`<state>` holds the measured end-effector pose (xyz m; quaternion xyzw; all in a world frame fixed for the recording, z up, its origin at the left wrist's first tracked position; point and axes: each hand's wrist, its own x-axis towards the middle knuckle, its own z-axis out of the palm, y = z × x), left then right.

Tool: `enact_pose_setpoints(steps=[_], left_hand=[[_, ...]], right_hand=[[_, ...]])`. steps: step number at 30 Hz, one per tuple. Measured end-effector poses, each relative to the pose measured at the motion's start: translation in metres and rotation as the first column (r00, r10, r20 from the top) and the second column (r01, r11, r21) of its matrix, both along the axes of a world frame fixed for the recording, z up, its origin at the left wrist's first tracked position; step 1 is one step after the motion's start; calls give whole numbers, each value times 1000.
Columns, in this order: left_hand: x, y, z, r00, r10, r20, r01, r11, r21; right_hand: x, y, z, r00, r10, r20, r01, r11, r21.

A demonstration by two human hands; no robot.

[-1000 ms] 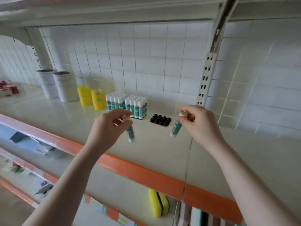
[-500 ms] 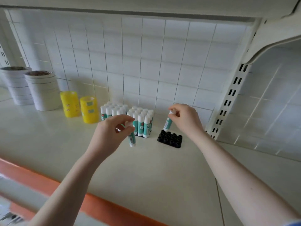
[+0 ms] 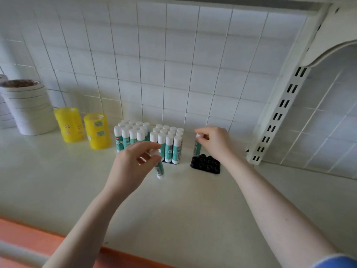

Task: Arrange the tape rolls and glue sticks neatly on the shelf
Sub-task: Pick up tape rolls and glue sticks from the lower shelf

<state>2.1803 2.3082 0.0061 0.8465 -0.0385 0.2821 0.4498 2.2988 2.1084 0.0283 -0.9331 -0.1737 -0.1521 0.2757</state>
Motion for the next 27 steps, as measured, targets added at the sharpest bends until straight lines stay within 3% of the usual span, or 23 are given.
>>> enact_pose_setpoints(steps=[11, 19, 23, 27], left_hand=[[0, -2, 1, 997, -76, -10, 76, 997, 17], [6, -14, 32, 987, -158, -39, 161, 980, 120], [20, -33, 54, 974, -221, -57, 228, 954, 194], [42, -54, 67, 965, -248, -91, 263, 927, 266]], right_hand=[[-3, -2, -9, 998, 40, 41, -41, 999, 22], [-22, -43, 0, 981, -2, 193, 21, 995, -98], [-35, -79, -6, 986, -73, 150, 96, 983, -154], [-44, -105, -19, 980, -199, -17, 189, 952, -240]])
